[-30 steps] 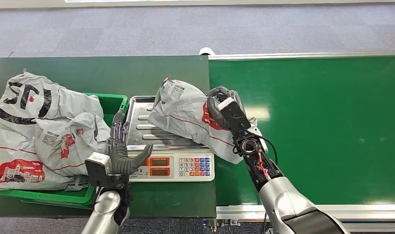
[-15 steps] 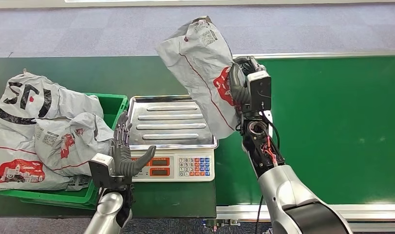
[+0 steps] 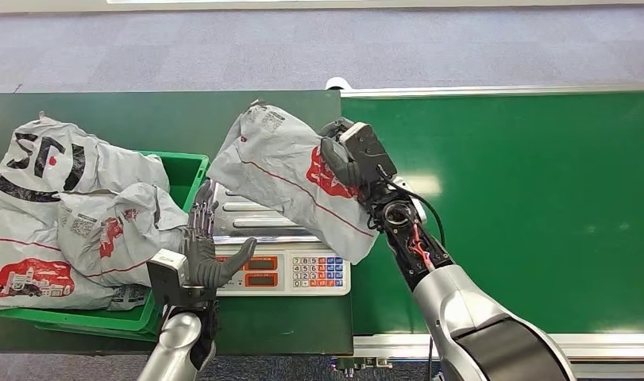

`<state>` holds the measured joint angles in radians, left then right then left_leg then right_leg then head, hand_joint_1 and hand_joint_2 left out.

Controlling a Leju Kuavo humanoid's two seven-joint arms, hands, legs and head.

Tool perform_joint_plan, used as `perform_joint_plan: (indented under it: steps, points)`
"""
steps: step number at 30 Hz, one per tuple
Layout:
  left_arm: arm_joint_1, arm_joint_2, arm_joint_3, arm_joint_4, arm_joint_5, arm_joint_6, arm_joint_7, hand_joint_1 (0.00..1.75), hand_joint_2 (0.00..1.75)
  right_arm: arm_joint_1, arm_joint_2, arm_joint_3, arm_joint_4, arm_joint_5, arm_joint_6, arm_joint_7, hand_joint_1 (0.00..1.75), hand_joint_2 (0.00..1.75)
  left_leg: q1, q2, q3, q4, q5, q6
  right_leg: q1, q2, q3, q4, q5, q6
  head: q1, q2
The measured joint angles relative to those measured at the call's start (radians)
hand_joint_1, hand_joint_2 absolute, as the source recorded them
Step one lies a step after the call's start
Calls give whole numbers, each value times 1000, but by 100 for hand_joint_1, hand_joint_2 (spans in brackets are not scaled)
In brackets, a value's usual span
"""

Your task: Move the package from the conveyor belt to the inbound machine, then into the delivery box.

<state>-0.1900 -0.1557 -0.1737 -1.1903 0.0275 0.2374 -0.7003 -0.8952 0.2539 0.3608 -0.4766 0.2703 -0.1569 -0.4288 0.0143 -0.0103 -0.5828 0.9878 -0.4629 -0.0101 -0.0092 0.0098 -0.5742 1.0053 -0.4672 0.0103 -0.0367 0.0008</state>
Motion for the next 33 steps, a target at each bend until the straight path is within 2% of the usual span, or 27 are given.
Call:
perform_joint_plan:
  steps: [2,4,6,8,11,20,24,26,28,33]
  points:
    - [-2,1,1,6,-4,-8,0,0,175,-5,2,33,28,23,100,76,175,175,0,0,0,0,0,0,0,0,0,0,0,0,0,0]
    - [-4,1,2,16,-9,-16,0,0,175,-7,6,78,65,39,213,142,87,175,0,0,0,0,0,0,0,0,0,0,0,0,0,0]
    - [-4,1,3,20,-15,-17,0,0,175,-7,9,102,83,46,241,166,0,87,0,1,0,0,0,0,0,0,0,0,0,0,0,0]
    - [0,1,4,19,-20,-16,2,0,175,-7,10,113,88,55,211,182,0,0,0,0,0,0,0,0,0,0,0,0,0,0,0,0]
    - [10,1,6,14,-27,-16,8,0,175,-6,10,118,91,58,150,178,0,0,0,0,0,0,0,0,0,0,0,0,0,0,0,0]
    - [23,-3,11,2,-38,-14,15,0,175,-1,5,112,85,50,-86,62,0,0,0,0,0,0,0,0,0,0,0,0,0,0,0,0]
    - [27,-5,15,0,-38,-9,15,0,175,4,3,105,72,69,-204,20,0,175,0,0,0,0,0,0,0,0,0,0,0,0,0,0]
    - [28,-7,16,-1,-37,0,15,0,175,14,3,101,50,83,-332,-36,0,175,0,0,0,0,0,0,0,0,0,0,0,0,0,0]
    - [29,-7,18,-2,-33,7,14,0,175,27,3,91,16,78,-402,-75,0,175,0,1,0,0,0,0,0,0,0,0,0,0,0,0]
    - [28,-6,18,-2,-27,6,10,0,175,78,-4,87,-50,71,-252,-3,0,175,0,1,0,0,0,0,0,1,-1,0,0,0,0,0]
